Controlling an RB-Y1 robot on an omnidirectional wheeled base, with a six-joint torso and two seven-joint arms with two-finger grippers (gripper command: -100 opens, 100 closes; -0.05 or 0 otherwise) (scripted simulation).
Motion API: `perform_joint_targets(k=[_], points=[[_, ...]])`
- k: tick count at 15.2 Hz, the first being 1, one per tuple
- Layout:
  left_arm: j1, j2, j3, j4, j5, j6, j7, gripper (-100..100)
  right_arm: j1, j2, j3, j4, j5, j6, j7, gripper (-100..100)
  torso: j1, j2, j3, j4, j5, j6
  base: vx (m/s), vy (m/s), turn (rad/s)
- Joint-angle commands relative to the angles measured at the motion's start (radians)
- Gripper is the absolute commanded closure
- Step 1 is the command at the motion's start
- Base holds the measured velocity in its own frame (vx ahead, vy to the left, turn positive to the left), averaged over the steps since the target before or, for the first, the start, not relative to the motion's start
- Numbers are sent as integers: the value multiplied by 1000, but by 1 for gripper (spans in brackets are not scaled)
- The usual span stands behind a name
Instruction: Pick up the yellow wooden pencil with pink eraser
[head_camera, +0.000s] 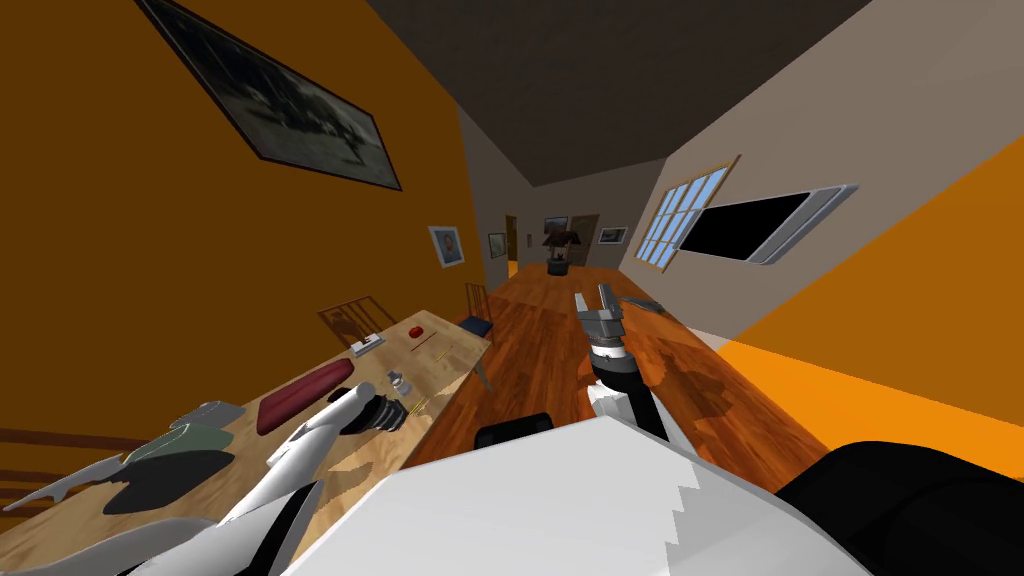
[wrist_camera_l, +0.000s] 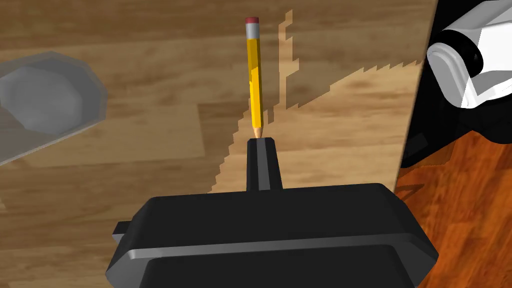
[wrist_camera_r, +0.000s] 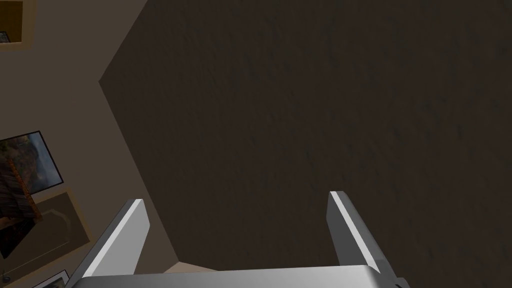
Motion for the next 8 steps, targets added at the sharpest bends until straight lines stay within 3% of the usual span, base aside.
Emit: perform_joint_targets(k=[1,2,6,7,8], points=[[0,0,0,0,0,0,0,100,0,0,0,0,0,0,0,0,0,0,0,0,0,0,21,-29,38],[-7,-20,10,-9,29,10,-3,-100,0,0,0,0,0,0,0,0,1,1,0,0,0,0,5,28,11],[-18,-56,30,-22,78,21,-8,-100,0,0,0,0,0,0,0,0,10,4,2,1,2,0,-9,91,-4],[-16,-38,25,-20,64,25,-4,-100,0,0,0,0,0,0,0,0,11,4,2,1,2,0,-6,64,-10],[-20,-58,24,0,57,-3,-15,-100,0,0,0,0,0,0,0,0,10,4,2,1,2,0,11,27,5]])
